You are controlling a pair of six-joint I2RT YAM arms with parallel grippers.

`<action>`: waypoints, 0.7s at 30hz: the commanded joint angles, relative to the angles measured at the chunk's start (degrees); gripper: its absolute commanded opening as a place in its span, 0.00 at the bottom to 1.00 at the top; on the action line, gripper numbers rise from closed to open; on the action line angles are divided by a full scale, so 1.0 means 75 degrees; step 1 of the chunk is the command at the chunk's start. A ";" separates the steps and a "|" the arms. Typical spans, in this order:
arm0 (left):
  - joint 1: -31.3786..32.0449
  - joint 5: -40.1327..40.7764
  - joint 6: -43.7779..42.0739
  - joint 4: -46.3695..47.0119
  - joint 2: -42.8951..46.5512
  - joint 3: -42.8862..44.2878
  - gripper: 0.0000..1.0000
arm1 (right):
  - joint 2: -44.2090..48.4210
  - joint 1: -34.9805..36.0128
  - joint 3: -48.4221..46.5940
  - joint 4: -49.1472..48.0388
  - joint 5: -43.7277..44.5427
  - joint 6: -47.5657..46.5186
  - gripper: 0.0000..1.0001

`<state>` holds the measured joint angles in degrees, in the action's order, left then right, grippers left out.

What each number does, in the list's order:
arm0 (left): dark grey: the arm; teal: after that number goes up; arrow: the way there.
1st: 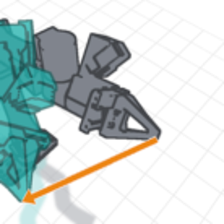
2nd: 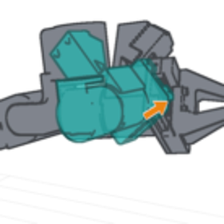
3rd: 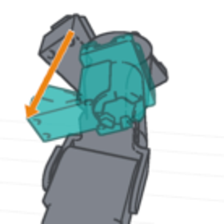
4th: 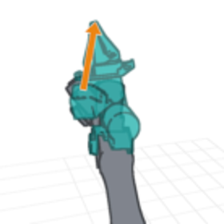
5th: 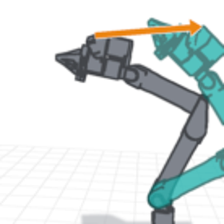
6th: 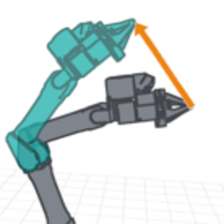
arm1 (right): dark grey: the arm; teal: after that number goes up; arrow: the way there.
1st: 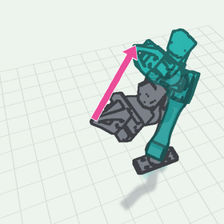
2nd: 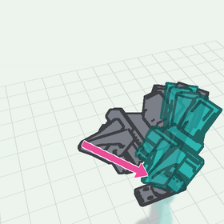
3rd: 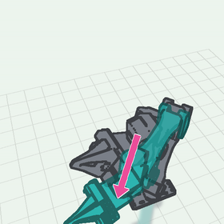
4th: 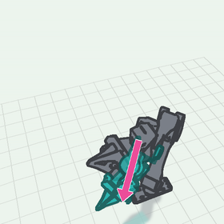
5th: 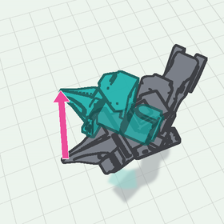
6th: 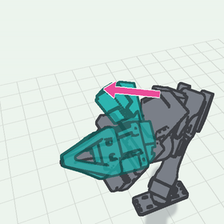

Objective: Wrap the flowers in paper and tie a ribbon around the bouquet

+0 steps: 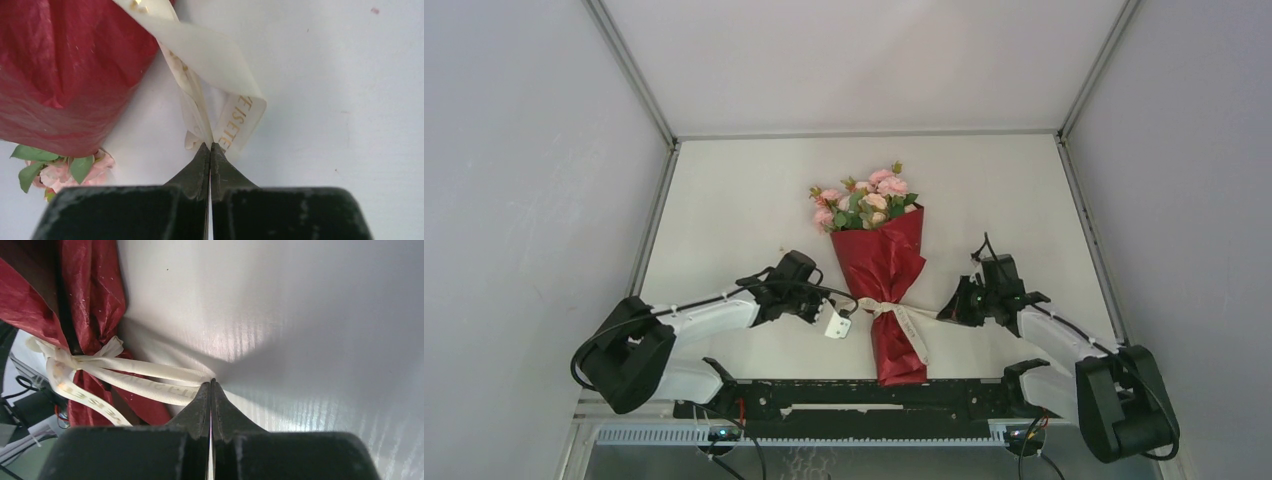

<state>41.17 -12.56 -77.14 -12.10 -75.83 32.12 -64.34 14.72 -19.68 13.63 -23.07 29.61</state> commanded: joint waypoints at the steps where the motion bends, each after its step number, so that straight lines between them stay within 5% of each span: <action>1: -0.0488 0.0241 -0.0863 0.0055 -0.0017 -0.0316 0.00 | 0.0488 -0.0446 0.0189 0.0243 0.0103 0.0178 0.00; 21: -0.1427 0.0003 -0.1060 0.0170 0.0556 -0.0879 0.00 | 0.0765 -0.0624 0.0245 0.0458 0.0919 0.0505 0.00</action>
<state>33.26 -17.15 -84.62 -8.58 -73.36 27.35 -58.70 11.27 -18.39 14.61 -22.96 33.65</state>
